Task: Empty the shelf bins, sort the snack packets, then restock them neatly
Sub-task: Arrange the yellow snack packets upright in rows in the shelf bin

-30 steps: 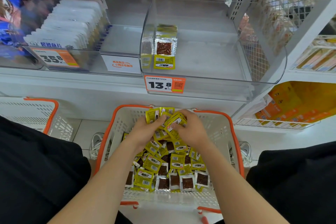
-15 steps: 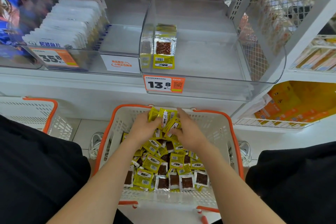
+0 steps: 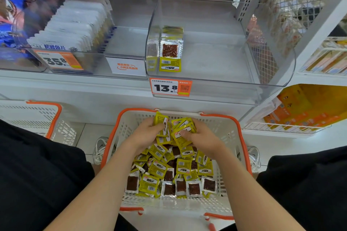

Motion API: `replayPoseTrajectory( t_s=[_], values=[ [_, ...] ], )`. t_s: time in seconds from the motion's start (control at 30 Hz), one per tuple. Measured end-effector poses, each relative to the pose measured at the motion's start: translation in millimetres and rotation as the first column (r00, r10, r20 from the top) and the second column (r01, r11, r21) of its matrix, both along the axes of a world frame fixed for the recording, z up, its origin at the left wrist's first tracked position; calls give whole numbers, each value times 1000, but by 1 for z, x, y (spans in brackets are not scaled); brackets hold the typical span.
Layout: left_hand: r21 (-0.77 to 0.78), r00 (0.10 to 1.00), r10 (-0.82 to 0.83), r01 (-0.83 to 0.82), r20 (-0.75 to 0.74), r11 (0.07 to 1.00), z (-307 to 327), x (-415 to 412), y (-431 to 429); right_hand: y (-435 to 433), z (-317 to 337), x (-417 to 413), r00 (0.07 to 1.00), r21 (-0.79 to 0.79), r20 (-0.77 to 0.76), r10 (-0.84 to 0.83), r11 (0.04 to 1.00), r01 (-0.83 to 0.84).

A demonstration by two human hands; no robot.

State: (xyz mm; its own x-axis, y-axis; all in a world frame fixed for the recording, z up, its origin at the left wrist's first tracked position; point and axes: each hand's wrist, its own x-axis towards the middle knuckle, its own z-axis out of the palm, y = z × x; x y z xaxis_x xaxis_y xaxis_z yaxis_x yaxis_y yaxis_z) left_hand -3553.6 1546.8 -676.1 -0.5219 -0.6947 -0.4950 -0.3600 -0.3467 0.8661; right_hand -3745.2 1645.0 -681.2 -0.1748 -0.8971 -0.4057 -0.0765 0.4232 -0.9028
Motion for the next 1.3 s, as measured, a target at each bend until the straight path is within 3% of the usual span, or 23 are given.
replayPoseTrajectory(
  t_s=[0.1,0.2,0.37,0.5,0.73,1.0,1.2,1.3],
  values=[
    [-76,1000,0,0,9,997,-4,3,-2,-3,1,-8,984,49,152,-98,995,92],
    [-48,993,104,-106,-48,993,-7,-5,1,-6,8,-2,906,83,398,-145,989,122],
    [12,939,331,-331,-96,943,-7,-20,8,-7,7,13,836,144,509,-206,978,153],
    [124,946,295,-279,-132,952,-5,-19,10,-13,3,10,745,204,584,-322,947,249],
    [254,960,203,-150,-194,955,6,-27,5,-12,-2,-1,782,237,494,-380,924,299],
    [142,970,40,-6,-238,990,6,-24,5,-13,-1,0,820,124,444,-361,931,343],
    [10,981,172,-172,-85,985,-2,-24,2,-15,2,-14,770,110,416,-483,868,485],
    [-25,978,187,-190,-91,981,1,-19,-1,-11,8,-23,864,65,319,-390,918,390]
  ],
)
